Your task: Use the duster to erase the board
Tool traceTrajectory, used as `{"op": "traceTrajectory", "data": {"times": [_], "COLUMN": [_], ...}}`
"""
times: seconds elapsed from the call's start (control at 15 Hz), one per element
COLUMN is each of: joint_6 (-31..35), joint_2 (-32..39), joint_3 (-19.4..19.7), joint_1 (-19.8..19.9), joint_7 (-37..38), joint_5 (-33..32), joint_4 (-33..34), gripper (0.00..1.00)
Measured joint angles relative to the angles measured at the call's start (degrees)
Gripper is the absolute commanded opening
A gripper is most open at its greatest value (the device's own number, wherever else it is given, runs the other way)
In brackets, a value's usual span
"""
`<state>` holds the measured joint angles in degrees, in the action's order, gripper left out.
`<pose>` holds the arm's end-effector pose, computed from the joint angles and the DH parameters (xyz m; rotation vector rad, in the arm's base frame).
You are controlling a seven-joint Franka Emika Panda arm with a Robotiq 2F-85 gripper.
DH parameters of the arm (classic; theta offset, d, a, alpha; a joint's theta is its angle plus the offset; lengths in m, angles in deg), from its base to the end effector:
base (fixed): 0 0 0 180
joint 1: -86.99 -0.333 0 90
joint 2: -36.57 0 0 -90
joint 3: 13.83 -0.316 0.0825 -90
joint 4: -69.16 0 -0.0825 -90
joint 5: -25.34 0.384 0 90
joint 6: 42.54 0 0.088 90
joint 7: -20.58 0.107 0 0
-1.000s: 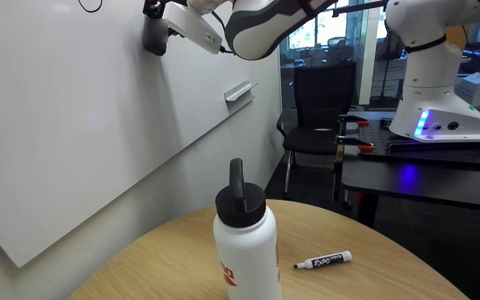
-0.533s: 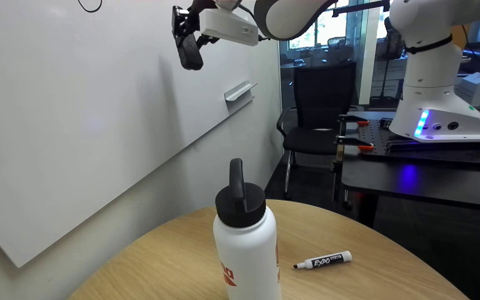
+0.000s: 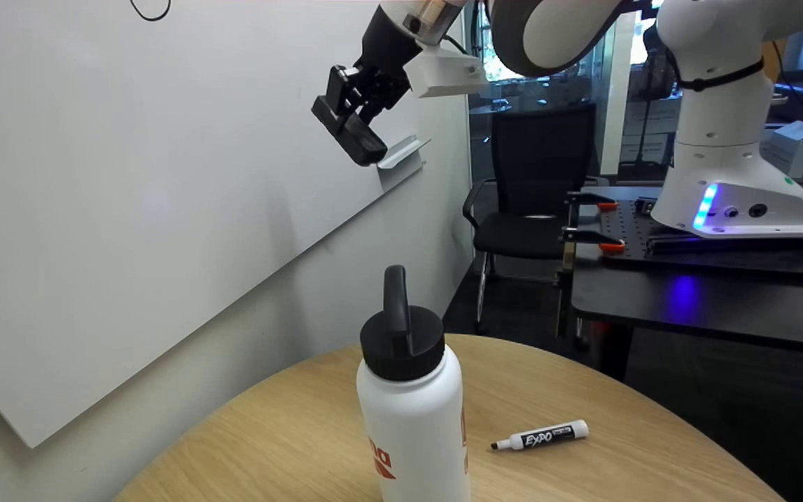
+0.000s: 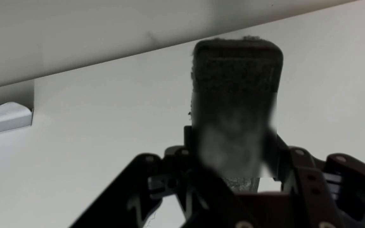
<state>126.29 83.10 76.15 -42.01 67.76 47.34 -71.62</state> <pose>0.4030 0.3183 0.3608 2.7849 -0.3992 1.2849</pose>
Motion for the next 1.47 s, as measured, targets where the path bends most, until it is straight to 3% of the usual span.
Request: {"op": "traceTrajectory", "data": {"times": [0.27,0.33,0.53,0.67,0.87,1.13,1.27,1.47], "joint_6": [-0.03,-0.03,-0.03,-0.03,0.48,6.55,9.26,10.00], "joint_2": [-0.19,-0.07,0.04,-0.41,-2.61,-8.62,-11.98,-16.46], "joint_3": [-0.36,-0.48,-0.95,-3.31,-8.41,-17.26,-23.31,-33.36], "joint_1": [0.27,0.27,0.32,0.09,-1.99,-3.09,-0.66,6.49], "joint_7": [-0.30,-0.25,-0.27,-0.57,-0.66,-0.66,-0.66,-0.89], "joint_5": [0.01,0.02,0.02,0.00,0.08,0.47,0.47,0.36], "joint_4": [0.10,0.11,0.11,-0.27,-1.95,-5.89,-7.21,-7.60], "gripper": [0.52,0.27,0.27,0.27,0.27,0.27,0.27,0.27]}}
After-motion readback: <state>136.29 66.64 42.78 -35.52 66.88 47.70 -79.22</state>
